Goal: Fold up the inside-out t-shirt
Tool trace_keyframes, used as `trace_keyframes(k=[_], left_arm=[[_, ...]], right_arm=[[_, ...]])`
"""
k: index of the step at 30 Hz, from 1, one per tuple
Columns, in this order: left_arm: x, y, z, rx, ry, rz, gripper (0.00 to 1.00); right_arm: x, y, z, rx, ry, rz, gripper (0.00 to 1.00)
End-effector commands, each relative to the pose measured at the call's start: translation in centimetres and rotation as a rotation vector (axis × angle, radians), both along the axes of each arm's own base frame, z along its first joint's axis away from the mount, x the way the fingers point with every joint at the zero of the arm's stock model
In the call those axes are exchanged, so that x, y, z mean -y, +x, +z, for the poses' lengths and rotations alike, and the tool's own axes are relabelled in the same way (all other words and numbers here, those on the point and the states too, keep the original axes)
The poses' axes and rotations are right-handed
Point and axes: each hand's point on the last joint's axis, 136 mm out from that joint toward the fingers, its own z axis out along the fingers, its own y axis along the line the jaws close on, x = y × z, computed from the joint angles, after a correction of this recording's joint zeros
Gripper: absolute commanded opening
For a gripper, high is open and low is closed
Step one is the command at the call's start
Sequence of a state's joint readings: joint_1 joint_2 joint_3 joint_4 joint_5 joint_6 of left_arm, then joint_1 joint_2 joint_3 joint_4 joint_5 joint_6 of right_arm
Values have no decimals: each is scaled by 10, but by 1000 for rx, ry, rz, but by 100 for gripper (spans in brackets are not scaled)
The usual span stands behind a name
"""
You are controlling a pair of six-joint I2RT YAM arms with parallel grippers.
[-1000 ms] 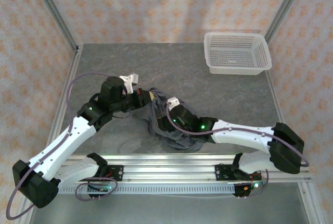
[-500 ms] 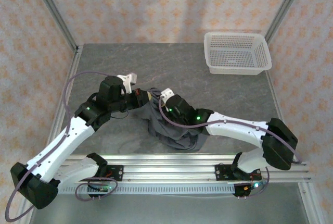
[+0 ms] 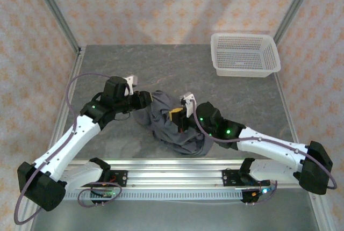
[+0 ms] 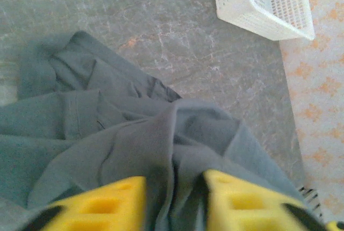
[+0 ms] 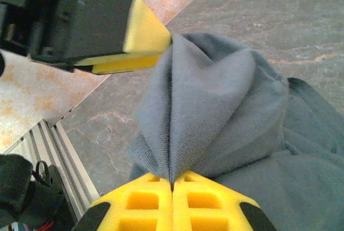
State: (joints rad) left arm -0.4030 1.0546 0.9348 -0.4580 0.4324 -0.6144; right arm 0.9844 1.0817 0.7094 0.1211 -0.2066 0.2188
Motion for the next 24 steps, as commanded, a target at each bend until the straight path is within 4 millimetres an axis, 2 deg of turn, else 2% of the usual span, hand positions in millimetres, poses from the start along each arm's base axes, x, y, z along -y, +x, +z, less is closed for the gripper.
trace_keyframes(k=[1,6,9,13,14,19,24], left_arm=[[-6,-7,13,80,-1,-12,55],[-22,-31,9,121,46,40,58],[-18,-47,-2,156,154,17,37],[10,-52,-19,179,260,-111,30],[12,-49,-23,191,307,-122,31],[10,-24,-29,301,503,-130,54],[19,-10,-28,336,551,-155,60]], right_arm=[[-5,12,15,-11,80,-35,0],[-7,22,11,-31,82,-57,0],[-6,26,10,-38,71,-71,0],[-11,24,11,-56,64,-50,0],[-12,23,12,-60,65,-42,0],[-16,17,16,-80,45,2,0],[-18,12,20,-89,46,31,0]])
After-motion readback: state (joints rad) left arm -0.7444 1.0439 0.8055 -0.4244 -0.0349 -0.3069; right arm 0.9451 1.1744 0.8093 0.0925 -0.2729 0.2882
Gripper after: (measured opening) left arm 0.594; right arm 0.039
